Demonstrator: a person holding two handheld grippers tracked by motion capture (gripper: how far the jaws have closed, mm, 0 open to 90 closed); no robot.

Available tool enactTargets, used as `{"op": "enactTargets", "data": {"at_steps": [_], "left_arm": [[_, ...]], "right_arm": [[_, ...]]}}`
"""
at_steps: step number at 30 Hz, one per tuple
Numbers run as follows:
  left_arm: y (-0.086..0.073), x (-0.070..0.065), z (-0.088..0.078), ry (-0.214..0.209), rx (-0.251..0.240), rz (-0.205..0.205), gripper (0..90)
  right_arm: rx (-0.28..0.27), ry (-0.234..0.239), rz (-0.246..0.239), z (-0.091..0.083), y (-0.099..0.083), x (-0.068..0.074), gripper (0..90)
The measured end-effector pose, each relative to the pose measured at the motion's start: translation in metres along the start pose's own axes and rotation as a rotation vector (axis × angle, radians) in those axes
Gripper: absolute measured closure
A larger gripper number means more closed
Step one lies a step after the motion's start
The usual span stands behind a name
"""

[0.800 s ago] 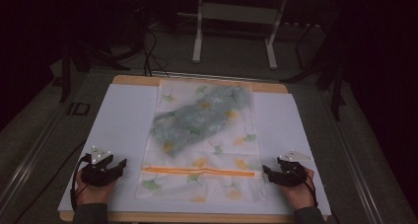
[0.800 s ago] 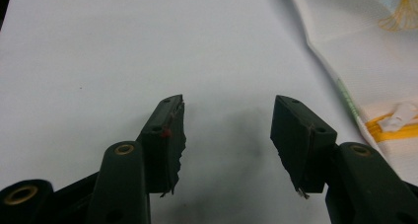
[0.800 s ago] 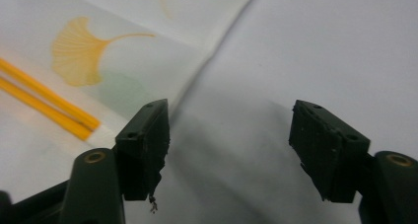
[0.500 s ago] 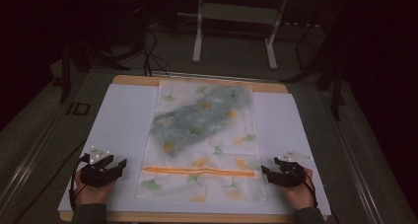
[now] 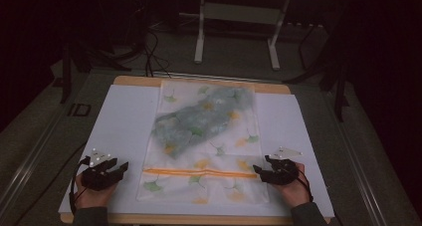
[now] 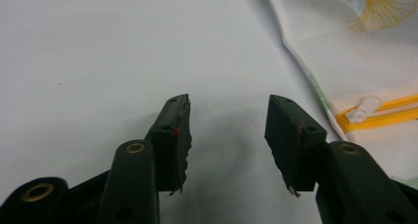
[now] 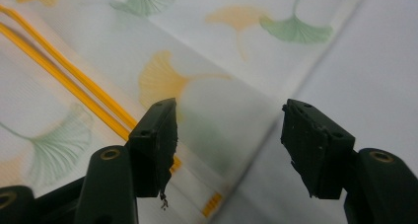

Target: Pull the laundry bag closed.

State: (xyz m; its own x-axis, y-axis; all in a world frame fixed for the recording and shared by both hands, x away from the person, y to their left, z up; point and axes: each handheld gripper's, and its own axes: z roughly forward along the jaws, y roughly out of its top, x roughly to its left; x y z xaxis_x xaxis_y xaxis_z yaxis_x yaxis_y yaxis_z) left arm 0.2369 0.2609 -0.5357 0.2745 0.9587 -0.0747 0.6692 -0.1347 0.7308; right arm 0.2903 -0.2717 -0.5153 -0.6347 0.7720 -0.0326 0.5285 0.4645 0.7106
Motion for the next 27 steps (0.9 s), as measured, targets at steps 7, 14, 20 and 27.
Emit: {"op": "enactTargets", "data": {"at_steps": [7,14,20,27], "left_arm": [[0.001,0.002,0.001,-0.019,0.027,-0.017,56.7],[0.002,0.001,0.001,-0.023,0.037,-0.008,57.9],[0.003,-0.001,0.000,-0.013,0.036,0.006,59.8],[0.003,0.001,0.000,-0.071,0.035,-0.009,58.0]], "right_arm": [[0.008,0.032,-0.034,0.004,0.015,0.006,41.8],[0.023,0.052,-0.092,0.009,0.030,0.016,42.5],[0.034,0.072,-0.125,0.014,0.040,0.025,43.3],[0.049,0.080,-0.158,0.020,0.046,0.032,44.4]]}}
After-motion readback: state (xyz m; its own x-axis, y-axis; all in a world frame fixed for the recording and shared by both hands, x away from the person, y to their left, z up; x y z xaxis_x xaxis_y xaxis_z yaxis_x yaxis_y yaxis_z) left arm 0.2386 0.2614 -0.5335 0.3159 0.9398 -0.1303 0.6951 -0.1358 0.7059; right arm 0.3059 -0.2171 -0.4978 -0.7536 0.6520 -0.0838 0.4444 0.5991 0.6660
